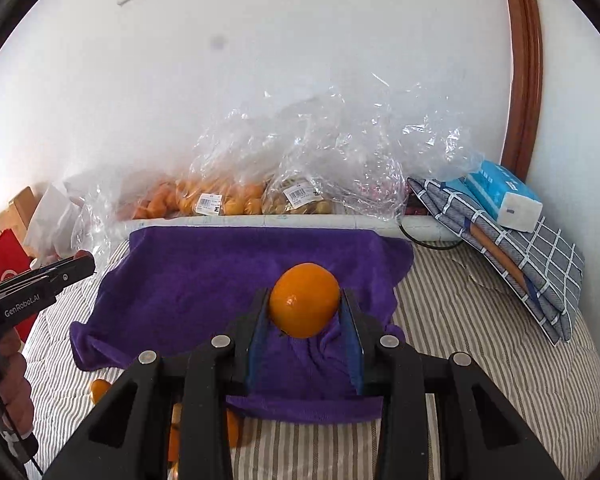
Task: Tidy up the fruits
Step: 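Carry both fruits onto the purple towel and open both grippers to release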
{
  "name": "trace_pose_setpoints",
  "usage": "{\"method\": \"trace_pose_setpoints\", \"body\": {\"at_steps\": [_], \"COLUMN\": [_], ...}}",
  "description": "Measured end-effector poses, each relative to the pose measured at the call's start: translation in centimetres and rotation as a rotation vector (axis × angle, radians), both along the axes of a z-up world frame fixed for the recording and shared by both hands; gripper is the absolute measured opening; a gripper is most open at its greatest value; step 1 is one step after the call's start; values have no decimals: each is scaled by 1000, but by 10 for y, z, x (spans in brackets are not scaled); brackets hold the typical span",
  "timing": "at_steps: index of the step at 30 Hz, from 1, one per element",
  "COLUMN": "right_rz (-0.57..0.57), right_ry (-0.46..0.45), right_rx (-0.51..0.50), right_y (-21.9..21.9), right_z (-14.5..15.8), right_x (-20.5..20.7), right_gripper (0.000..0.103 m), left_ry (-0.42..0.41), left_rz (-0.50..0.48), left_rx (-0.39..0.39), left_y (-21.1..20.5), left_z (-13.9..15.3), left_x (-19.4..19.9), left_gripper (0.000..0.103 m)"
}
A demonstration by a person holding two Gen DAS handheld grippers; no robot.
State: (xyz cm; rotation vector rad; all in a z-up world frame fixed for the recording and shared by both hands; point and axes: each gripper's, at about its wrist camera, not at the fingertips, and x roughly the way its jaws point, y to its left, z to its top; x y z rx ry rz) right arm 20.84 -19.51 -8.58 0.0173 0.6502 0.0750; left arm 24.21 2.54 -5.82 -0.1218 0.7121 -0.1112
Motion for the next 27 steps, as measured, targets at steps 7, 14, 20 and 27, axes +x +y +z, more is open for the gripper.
{"method": "trace_pose_setpoints", "body": {"at_steps": [7, 14, 20, 27], "right_rz": [6, -3, 14, 41], "right_ry": [48, 105, 128, 127], "right_rx": [-20, -10, -15, -26], "right_y": [2, -3, 1, 10], "right_z": [-27, -56, -69, -73], "right_x": [37, 58, 62, 60], "right_gripper": [34, 34, 34, 34], "left_ry": [61, 118, 156, 161], "left_rz": [2, -5, -26, -26], "left_rx": [-3, 15, 33, 51], "left_y": [-6, -12, -18, -19], "left_z": [-30, -57, -69, -65], "left_x": [36, 52, 53, 51], "left_gripper": [24, 24, 24, 24]}}
